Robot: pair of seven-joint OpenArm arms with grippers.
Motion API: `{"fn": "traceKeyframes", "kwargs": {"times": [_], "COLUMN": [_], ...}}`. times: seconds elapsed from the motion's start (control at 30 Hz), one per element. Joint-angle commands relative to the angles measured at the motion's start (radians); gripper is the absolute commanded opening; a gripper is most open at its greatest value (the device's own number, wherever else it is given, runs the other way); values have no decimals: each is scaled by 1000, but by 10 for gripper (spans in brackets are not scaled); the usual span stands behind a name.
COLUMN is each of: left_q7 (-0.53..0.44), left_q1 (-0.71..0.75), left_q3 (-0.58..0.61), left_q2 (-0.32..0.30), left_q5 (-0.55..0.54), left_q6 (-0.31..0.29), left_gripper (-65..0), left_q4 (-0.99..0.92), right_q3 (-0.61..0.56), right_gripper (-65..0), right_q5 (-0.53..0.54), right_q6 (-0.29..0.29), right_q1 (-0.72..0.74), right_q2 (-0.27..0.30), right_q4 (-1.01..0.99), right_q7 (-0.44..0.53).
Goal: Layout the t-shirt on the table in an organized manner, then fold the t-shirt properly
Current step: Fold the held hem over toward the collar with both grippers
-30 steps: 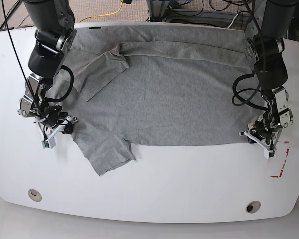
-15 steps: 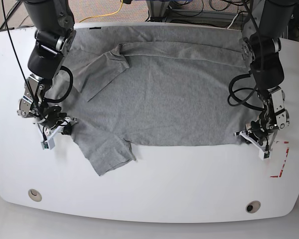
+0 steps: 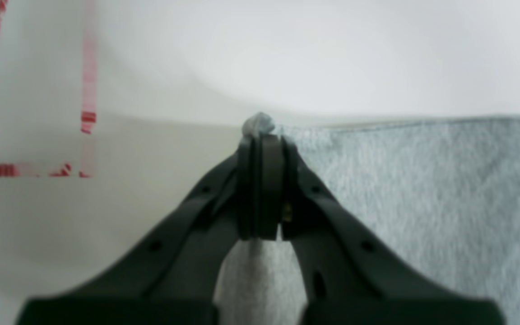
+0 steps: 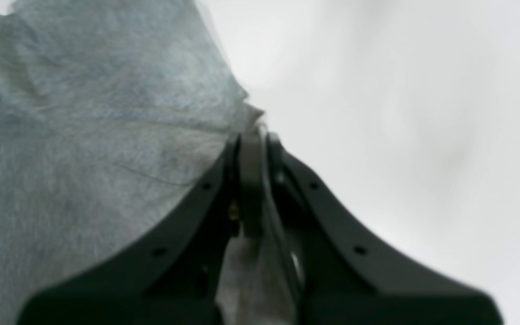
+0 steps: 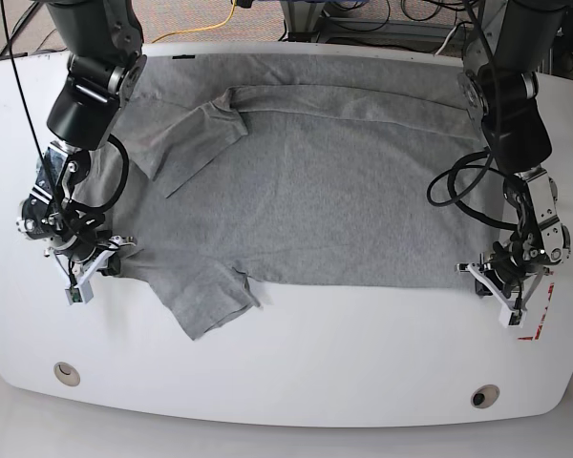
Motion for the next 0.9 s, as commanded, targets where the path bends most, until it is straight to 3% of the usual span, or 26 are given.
{"fn": "traceKeyframes", "kwargs": {"times": [0.0,0.17,0.57,0.87], "left_q7": [27,67,166,214], "left_q1": [-25,-5,87,176], "left_q3": [-3,-3,-3,-3], "left_q2": [-12,-12,-13,-18], "left_q5": [-14,-14,-14,-14], "left_q6": [-40,-85,-199,-199], "left_gripper": [-650,-650,-650,-650], "left_q4": [61,129,310,449], "right_q3": [3,3,5,65], "right_gripper": [-650,-650,-650,-650], "right_q5": [15,17,17,17], "right_q6": [1,1,1,1], "right_q1": [14,-12,-147,-245], "right_q2": [13,13,-30,-72], "right_q4": [87,181,411,589], "right_q7": [-22,-97,-165,-240]}}
